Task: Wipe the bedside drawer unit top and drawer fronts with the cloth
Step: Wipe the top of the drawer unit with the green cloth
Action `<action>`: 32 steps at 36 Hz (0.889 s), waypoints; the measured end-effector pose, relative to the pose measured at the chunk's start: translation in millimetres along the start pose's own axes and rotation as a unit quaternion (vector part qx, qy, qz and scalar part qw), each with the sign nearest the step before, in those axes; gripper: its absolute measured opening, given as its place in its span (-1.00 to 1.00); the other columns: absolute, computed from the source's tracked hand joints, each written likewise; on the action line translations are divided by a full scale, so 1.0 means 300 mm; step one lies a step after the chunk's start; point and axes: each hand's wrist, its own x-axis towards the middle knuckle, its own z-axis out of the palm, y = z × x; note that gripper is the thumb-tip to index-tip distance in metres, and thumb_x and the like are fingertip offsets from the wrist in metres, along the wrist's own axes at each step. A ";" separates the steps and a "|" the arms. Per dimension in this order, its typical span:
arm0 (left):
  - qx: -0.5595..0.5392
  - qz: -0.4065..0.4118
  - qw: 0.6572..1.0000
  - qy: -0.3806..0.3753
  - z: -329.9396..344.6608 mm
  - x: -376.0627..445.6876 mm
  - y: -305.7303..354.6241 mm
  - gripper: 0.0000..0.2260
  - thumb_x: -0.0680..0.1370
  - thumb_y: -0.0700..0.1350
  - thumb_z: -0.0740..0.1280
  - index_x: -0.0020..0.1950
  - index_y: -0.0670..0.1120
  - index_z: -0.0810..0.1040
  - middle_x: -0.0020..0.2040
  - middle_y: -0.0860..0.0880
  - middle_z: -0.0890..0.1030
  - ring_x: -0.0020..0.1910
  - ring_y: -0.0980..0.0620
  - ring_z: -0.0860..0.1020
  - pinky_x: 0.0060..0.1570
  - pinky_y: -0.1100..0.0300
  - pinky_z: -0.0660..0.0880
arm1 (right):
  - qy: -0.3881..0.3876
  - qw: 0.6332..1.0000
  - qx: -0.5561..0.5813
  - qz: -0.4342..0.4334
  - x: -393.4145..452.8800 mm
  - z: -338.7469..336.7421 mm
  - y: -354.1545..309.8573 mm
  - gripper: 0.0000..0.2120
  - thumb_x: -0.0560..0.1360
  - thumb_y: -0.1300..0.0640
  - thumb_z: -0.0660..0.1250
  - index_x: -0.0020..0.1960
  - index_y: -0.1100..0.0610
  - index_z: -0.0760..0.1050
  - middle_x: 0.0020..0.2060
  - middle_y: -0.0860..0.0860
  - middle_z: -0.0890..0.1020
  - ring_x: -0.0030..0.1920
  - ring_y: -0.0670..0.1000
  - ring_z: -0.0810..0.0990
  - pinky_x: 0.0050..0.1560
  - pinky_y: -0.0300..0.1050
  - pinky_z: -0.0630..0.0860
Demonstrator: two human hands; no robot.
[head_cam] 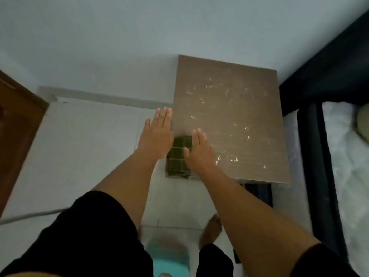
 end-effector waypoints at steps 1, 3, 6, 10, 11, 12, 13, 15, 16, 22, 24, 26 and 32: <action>0.009 -0.003 1.000 -0.007 0.017 0.009 0.002 -0.44 0.65 -0.06 0.01 0.54 -0.14 -0.22 0.56 -0.10 -0.17 0.54 -0.07 -0.16 0.51 -0.05 -0.06 | -0.005 1.000 0.008 0.010 0.009 0.014 0.000 -0.36 0.59 -0.01 0.12 0.53 0.12 -0.13 0.55 0.05 -0.07 0.54 0.09 -0.07 0.50 0.09 0.02; -0.002 -0.016 1.000 -0.020 0.057 0.037 -0.003 -0.44 0.65 -0.06 0.02 0.54 -0.13 -0.20 0.57 -0.09 -0.16 0.54 -0.06 -0.15 0.50 -0.05 -0.06 | -0.007 0.999 0.032 0.038 0.037 0.043 0.002 -0.37 0.57 -0.01 0.16 0.52 0.11 -0.05 0.52 0.07 0.07 0.51 0.11 0.08 0.46 0.06 0.13; -0.015 -0.026 0.999 -0.041 0.106 0.068 -0.005 -0.45 0.65 -0.04 0.02 0.55 -0.12 -0.19 0.57 -0.08 -0.15 0.54 -0.06 -0.15 0.50 -0.04 -0.07 | -0.008 0.994 0.057 0.090 0.064 0.077 0.002 -0.39 0.54 -0.03 0.24 0.49 0.12 0.08 0.38 0.12 0.29 0.38 0.11 0.30 0.35 0.02 0.31; -0.032 -0.032 0.997 -0.059 0.151 0.104 -0.018 -0.45 0.65 -0.04 0.02 0.55 -0.12 -0.19 0.57 -0.08 -0.14 0.54 -0.06 -0.15 0.50 -0.05 -0.07 | -0.011 0.972 0.147 0.183 0.105 0.129 0.008 -0.38 0.45 0.05 0.38 0.39 0.15 0.17 0.27 0.13 0.43 0.26 0.13 0.46 0.22 0.08 0.45; -0.041 -0.030 0.997 -0.065 0.160 0.111 -0.018 -0.45 0.65 -0.05 0.02 0.55 -0.12 -0.19 0.57 -0.08 -0.14 0.54 -0.06 -0.14 0.50 -0.05 -0.06 | -0.005 0.966 0.163 0.201 0.110 0.139 0.010 -0.39 0.44 0.08 0.40 0.37 0.15 0.18 0.23 0.13 0.46 0.22 0.14 0.50 0.19 0.07 0.48; -0.050 -0.029 0.996 -0.071 0.169 0.120 -0.018 -0.45 0.65 -0.05 0.02 0.55 -0.12 -0.19 0.57 -0.08 -0.13 0.55 -0.06 -0.14 0.50 -0.05 -0.06 | 0.003 0.960 0.180 0.217 0.119 0.152 0.013 -0.41 0.43 0.11 0.41 0.34 0.15 0.20 0.18 0.12 0.50 0.17 0.13 0.53 0.15 0.05 0.50; -0.059 -0.029 0.995 -0.077 0.179 0.130 -0.021 -0.45 0.65 -0.05 0.01 0.55 -0.12 -0.19 0.57 -0.08 -0.13 0.55 -0.06 -0.13 0.51 -0.06 -0.06 | 0.008 0.951 0.202 0.232 0.127 0.157 0.017 -0.46 0.43 0.13 0.41 0.30 0.15 0.23 0.13 0.10 0.52 0.11 0.10 0.55 0.09 0.00 0.51; -0.074 -0.032 0.993 -0.088 0.201 0.151 -0.027 -0.45 0.65 -0.04 0.01 0.55 -0.11 -0.18 0.57 -0.08 -0.11 0.55 -0.06 -0.12 0.50 -0.06 -0.04 | -0.008 0.933 0.261 0.248 0.145 0.167 0.028 -0.57 0.44 0.15 0.39 0.24 0.16 0.32 0.06 0.08 0.55 -0.01 0.04 0.56 -0.06 -0.11 0.50; -0.086 -0.039 0.991 -0.093 0.209 0.161 -0.028 -0.45 0.65 -0.04 0.02 0.55 -0.11 -0.17 0.57 -0.08 -0.10 0.55 -0.06 -0.11 0.50 -0.07 -0.02 | -0.026 0.927 0.287 0.240 0.154 0.166 0.034 -0.65 0.45 0.15 0.37 0.19 0.16 0.37 0.02 0.07 0.57 -0.06 0.02 0.56 -0.11 -0.15 0.49; -0.323 -0.199 0.921 -0.086 0.203 0.246 -0.010 -0.48 0.65 0.05 -0.02 0.56 -0.08 -0.10 0.57 -0.09 0.00 0.53 -0.09 0.05 0.47 -0.03 0.08 | 0.029 0.927 0.347 0.137 0.255 0.051 0.019 -0.92 0.51 0.16 0.25 -0.06 0.04 0.36 -0.20 0.03 0.55 -0.20 0.00 0.57 -0.20 -0.10 0.59; -0.378 -0.250 0.887 -0.091 0.188 0.302 -0.002 -0.50 0.66 0.06 -0.06 0.56 -0.09 0.00 0.55 -0.12 0.11 0.51 -0.13 0.14 0.45 -0.02 0.12 | 0.049 0.928 0.343 0.137 0.329 -0.026 0.008 -0.92 0.53 0.15 0.22 0.00 0.07 0.33 -0.16 0.03 0.53 -0.23 -0.04 0.53 -0.27 -0.15 0.56; -0.386 -0.262 0.880 -0.096 0.176 0.363 0.001 -0.53 0.66 0.05 -0.06 0.54 -0.11 0.11 0.52 -0.14 0.20 0.48 -0.14 0.20 0.43 -0.01 0.15 | 0.053 0.921 0.362 0.132 0.417 -0.109 0.000 -0.85 0.55 0.18 0.19 0.11 0.12 0.32 -0.11 0.06 0.53 -0.22 -0.04 0.53 -0.31 -0.20 0.51; -0.409 -0.241 0.878 -0.068 0.173 0.558 0.016 -0.56 0.65 0.00 0.03 0.50 -0.13 0.21 0.44 -0.16 0.35 0.39 -0.16 0.33 0.35 0.04 0.26 | 0.120 0.963 0.237 0.054 0.683 -0.340 -0.038 -0.75 0.55 0.27 0.14 0.21 0.13 0.29 -0.14 0.02 0.46 -0.31 -0.10 0.42 -0.46 -0.32 0.34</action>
